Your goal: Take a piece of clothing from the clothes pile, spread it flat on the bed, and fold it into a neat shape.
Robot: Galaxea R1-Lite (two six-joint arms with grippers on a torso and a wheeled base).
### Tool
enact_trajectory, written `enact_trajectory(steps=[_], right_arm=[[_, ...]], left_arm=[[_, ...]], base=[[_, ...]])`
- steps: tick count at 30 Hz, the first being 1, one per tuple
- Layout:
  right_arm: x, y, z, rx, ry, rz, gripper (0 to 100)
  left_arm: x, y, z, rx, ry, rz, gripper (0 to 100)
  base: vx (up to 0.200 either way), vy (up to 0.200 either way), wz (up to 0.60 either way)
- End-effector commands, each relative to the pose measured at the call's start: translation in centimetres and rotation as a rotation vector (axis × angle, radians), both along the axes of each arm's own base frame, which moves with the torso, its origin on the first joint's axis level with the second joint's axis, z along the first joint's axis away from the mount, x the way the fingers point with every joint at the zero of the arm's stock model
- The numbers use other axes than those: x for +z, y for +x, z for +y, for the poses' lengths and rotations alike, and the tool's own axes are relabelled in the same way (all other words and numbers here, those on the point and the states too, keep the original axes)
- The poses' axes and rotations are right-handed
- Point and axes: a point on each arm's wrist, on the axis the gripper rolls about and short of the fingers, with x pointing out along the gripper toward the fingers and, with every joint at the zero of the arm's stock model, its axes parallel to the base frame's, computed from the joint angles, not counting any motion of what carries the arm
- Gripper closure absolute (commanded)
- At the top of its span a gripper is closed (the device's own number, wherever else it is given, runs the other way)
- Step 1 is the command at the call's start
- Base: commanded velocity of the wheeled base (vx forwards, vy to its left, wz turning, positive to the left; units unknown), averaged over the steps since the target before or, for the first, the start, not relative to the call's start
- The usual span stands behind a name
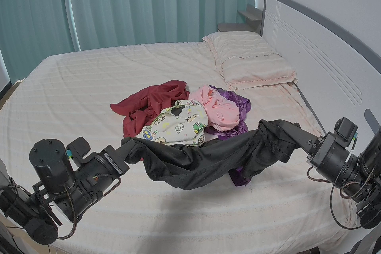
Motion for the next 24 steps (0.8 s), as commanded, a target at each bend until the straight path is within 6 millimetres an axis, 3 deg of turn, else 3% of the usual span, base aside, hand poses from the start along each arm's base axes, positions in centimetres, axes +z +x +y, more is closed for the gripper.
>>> enact_trajectory(steps=[1, 13, 22, 24], right_arm=[[-1.2, 0.7, 0.0, -0.019, -0.030, 0.044, 100], [-1.7, 0.0, -0.5, -0.025, -0.044, 0.068, 100], [-1.7, 0.0, -0.4, -0.024, -0.044, 0.066, 100], [-1.7, 0.0, -0.4, -0.024, -0.045, 0.067, 100]], left_arm=[[0.0, -0.1, 0.3, 0.040, -0.006, -0.004, 100], [-1.1, 0.1, 0.0, 0.065, -0.012, 0.048, 100], [-1.1, 0.1, 0.1, 0.075, -0.063, 0.071, 100], [-1.2, 0.2, 0.2, 0.083, -0.063, 0.073, 100]], base=[[0.000, 0.000, 0.00], [0.000, 0.000, 0.00], [-0.200, 0.000, 0.00], [0.000, 0.000, 0.00]])
